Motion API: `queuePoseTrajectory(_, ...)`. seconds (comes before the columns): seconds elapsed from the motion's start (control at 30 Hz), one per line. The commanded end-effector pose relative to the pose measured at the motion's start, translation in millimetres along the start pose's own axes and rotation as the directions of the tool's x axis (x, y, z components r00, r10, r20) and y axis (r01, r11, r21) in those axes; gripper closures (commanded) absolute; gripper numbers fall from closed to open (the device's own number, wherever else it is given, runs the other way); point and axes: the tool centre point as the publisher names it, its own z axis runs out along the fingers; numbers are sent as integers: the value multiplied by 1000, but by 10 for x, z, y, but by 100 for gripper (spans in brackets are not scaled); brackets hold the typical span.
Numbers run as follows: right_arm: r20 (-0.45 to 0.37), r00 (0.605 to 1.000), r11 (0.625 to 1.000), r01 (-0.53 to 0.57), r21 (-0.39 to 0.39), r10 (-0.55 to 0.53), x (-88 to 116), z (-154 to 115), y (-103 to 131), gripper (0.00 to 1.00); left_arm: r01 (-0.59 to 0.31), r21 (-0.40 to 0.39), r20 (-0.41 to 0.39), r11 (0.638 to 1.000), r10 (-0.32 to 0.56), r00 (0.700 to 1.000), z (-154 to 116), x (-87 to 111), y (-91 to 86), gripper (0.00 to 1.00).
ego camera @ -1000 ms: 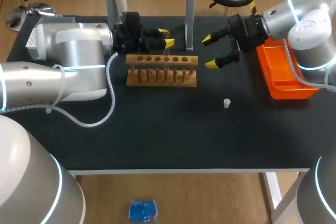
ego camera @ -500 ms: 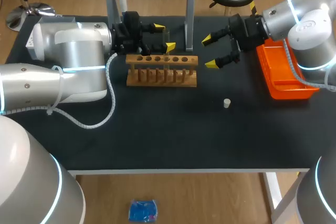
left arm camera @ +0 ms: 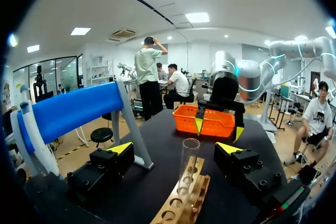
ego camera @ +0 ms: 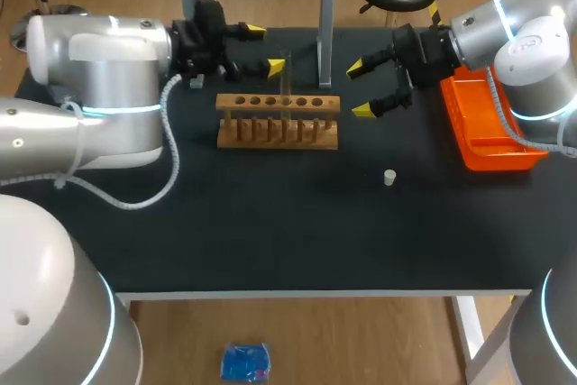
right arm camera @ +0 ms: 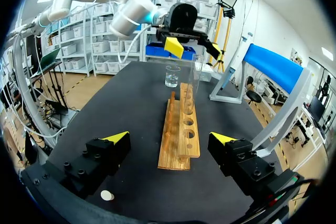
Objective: Invert the test tube, pick up the pipette, mount the tip to pipette, aspirate from beaker and dispense into the tube, eject the tip, return the pipette, and cap with the stopper.
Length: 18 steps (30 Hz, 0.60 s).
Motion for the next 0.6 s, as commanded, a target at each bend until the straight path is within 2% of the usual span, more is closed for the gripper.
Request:
queuePoseTrajectory(0.03, -3, 1000, 1000, -1, 4, 1, 2, -15, 9, 0, 3, -14, 0, 1000, -3, 1000, -466, 41, -82, 0)
queuePoseTrajectory(0.13, -3, 1000, 1000, -1, 4, 1, 2, -15, 9, 0, 9, -13, 11, 1000, -9, 1000, -688, 38, -94, 0)
queuePoseTrajectory(0.3, -3, 1000, 1000, -1, 4, 1, 2, -15, 9, 0, 33, -32, 86, 999, -30, 996, -1074, 22, -36, 0)
queuePoseTrajectory(0.47, -3, 1000, 1000, -1, 4, 1, 2, -15, 9, 0, 60, -60, 153, 996, -50, 987, -1442, -29, 117, 0)
queuePoseTrajectory(0.6, -3, 1000, 1000, -1, 4, 1, 2, -15, 9, 0, 75, -52, 215, 996, -62, 975, -1667, -68, 258, 0)
